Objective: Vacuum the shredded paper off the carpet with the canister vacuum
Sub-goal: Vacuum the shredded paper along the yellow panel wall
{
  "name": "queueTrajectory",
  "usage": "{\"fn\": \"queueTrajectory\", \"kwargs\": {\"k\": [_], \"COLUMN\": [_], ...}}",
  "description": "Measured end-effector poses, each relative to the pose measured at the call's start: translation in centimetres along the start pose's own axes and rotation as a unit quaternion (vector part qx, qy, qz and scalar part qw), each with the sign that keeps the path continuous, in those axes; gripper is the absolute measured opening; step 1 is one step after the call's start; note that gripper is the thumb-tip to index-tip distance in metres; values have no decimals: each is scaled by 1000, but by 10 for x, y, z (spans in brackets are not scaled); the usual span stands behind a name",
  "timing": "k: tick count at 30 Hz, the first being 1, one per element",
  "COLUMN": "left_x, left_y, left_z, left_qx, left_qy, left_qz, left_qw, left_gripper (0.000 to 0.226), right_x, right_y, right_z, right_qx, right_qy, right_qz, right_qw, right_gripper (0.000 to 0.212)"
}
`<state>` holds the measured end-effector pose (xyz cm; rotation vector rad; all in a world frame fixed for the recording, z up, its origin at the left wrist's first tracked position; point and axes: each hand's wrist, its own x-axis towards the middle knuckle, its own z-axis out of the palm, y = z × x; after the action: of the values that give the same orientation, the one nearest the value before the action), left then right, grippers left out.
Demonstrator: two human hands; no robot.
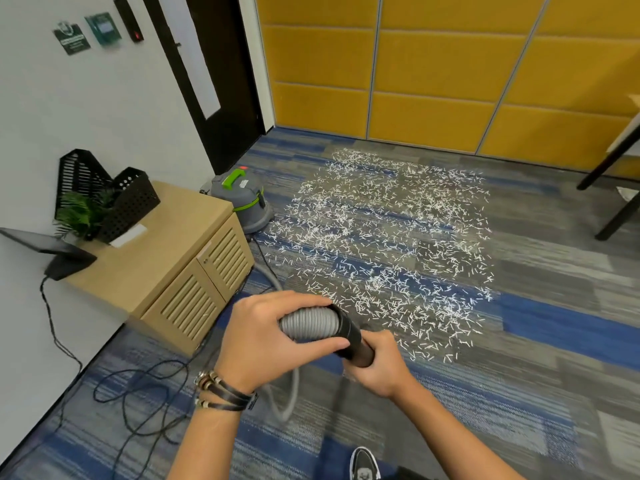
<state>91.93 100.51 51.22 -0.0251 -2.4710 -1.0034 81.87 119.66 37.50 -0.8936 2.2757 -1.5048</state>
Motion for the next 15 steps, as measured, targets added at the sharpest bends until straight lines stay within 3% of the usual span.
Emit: {"fn": "queueTrajectory", "kwargs": {"k": [3, 8, 15], "left_x": [-6, -6, -4], "left_y": [-5, -9, -1], "left_z": [6, 0, -2], "left_qx": [-37, -56, -26], "left_qy": [-23, -24, -10], "left_qz": [-20, -17, 23], "left_qw": [999, 998, 999], "left_gripper": [52, 52, 51], "right_x": [-7, -23, -21], "right_y": [1, 0, -8], "right_z": [5, 7, 7], "right_qx": [13, 11, -6], "right_qy": [-7, 2, 33], "right_qz": [19, 29, 24], "right_qw": [1000, 1000, 999], "right_gripper": [38, 22, 43]}}
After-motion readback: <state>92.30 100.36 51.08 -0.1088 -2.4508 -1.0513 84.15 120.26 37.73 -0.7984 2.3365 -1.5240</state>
